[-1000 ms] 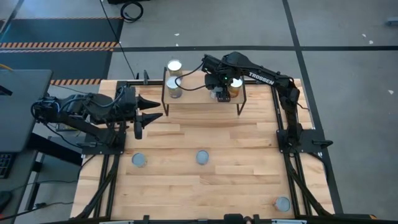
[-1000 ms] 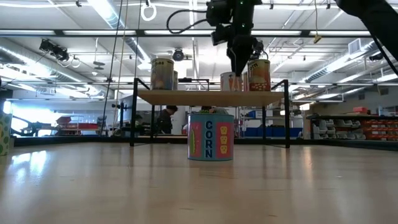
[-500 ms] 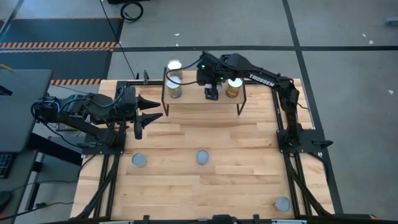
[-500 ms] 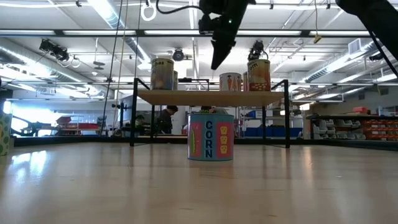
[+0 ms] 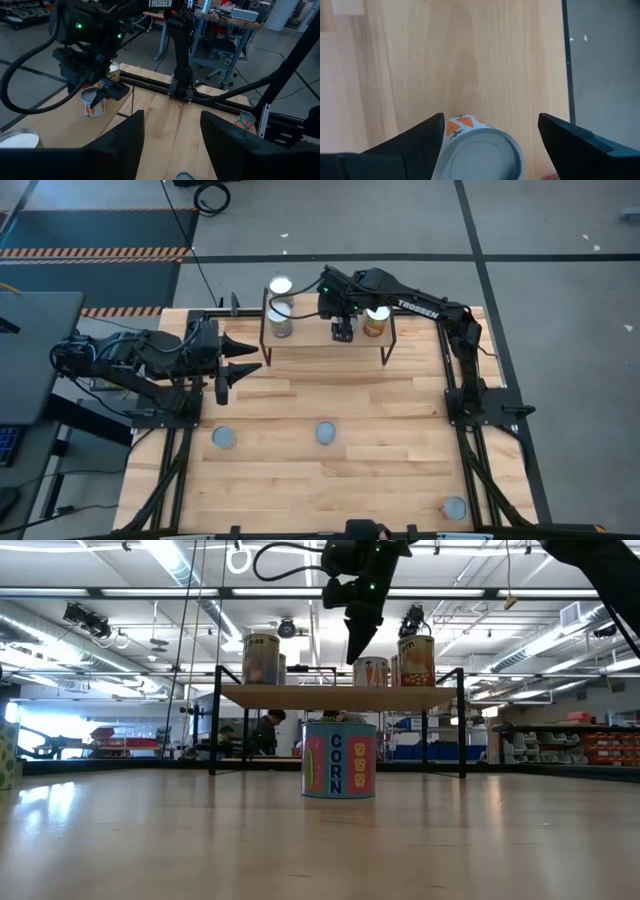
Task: Pick and place cans onto a shelf
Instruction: Put the canned carrot on the shelf, then put the small canned corn on the shelf
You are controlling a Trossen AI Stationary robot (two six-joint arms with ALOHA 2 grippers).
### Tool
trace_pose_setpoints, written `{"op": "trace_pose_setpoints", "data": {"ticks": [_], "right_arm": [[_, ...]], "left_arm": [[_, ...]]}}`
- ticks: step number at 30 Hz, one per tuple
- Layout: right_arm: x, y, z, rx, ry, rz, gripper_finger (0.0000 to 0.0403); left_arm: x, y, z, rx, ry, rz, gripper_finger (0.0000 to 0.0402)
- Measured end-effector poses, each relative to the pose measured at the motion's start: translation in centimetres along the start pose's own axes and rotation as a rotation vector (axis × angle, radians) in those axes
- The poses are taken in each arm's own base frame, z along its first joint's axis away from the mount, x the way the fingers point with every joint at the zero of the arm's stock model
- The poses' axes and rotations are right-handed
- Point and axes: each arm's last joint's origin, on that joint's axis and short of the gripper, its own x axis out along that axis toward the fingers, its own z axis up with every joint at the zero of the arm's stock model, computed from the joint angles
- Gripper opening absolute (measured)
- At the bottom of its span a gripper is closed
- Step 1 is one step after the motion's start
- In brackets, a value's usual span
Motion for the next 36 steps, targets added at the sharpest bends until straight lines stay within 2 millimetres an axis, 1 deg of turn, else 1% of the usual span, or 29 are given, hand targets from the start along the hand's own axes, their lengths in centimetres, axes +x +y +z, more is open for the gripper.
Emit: {"op": "trace_pose_setpoints", "data": {"ticks": [11,15,24,26,28,31,34,36], "right_arm": [[0.0,0.0,-0.2,-0.004,0.025,-0.009,0.0329],[0.0,-0.1,-0.3,-0.006,0.043,-0.036,0.0329],[-0.2,0.0,-0.2,-0.008,0.039,-0.036,0.0329],[-0.8,-0.2,-0.1,-0.005,0.025,-0.041,0.0329],[-1.8,-0.4,0.1,0.005,0.004,-0.049,0.0329],[-4.0,-0.8,0.5,0.049,-0.056,-0.025,0.0329],[-6.6,-0.1,0.9,0.123,-0.15,0.135,0.0329],[-8.1,1.5,1.2,0.139,-0.2,0.251,0.0327]], "left_arm": [[0.0,0.0,0.0,0.008,0.0,-0.001,0.0199],[0.0,0.0,0.0,0.007,0.0,-0.001,0.0199],[0.0,0.0,0.0,0.005,0.002,-0.013,0.0199],[0.0,-0.1,0.0,0.003,0.001,-0.013,0.0199],[0.0,-0.1,0.1,0.001,-0.004,-0.015,0.0199],[-0.1,-0.1,0.2,0.002,-0.015,-0.041,0.0199],[-0.3,-0.4,0.7,0.026,-0.04,-0.136,0.0199],[-0.5,-0.7,1.0,0.043,-0.071,-0.206,0.0199]]}}
